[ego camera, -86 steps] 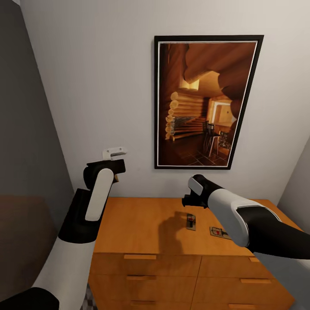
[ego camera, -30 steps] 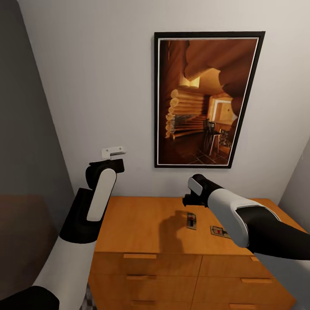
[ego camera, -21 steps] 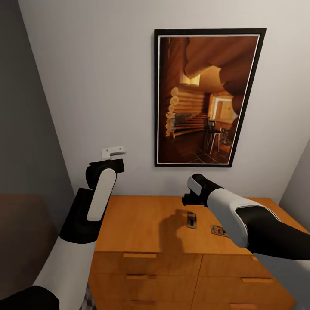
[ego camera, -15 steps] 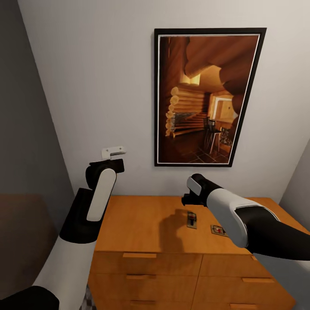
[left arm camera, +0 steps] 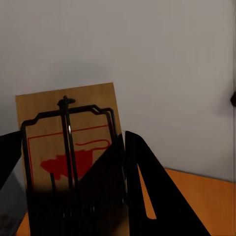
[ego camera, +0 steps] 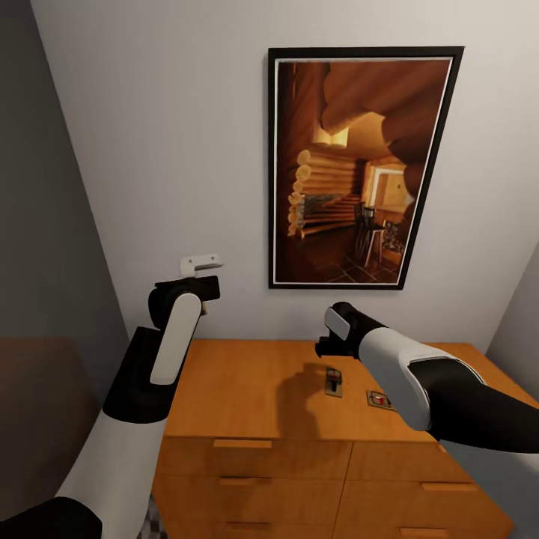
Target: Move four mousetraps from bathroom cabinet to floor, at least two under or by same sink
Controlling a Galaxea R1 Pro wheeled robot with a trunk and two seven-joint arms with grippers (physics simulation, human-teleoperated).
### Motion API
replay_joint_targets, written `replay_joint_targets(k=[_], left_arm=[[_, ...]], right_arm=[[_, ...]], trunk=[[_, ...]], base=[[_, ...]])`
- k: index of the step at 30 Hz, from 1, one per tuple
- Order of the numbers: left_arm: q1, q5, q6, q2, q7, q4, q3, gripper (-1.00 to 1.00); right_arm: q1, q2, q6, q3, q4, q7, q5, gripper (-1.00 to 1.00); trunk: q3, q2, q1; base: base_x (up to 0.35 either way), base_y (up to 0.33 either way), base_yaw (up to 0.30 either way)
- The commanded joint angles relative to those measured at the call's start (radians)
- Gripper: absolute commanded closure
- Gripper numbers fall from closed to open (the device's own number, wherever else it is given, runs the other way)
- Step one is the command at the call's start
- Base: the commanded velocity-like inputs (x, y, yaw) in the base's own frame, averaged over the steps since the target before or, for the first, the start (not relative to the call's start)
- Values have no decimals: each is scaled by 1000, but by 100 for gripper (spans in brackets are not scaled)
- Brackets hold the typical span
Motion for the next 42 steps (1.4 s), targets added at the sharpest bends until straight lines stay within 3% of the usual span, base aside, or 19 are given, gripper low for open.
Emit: replay_joint_targets(k=[1,16,23,42], left_arm=[[-2,6,6,0,6,-1,-1,100],[-8,6,6,1,-53,-1,-2,100],[-9,6,6,1,-58,-1,-2,100],[-9,6,6,3,-72,-1,-2,100]], right_arm=[[-1,0,4,7,-2,-6,-10,-100],[-1,-1,3,7,-3,-5,-10,-100],[-1,-1,1,7,-3,-5,-9,-100],[-1,0,1,7,-5,-5,-10,-100]], trunk=[[-5,-9,4],[-8,-16,8],[-24,-51,27],[-24,-51,27]], base=[[0,0,0],[0,0,0],[0,0,0],[0,0,0]])
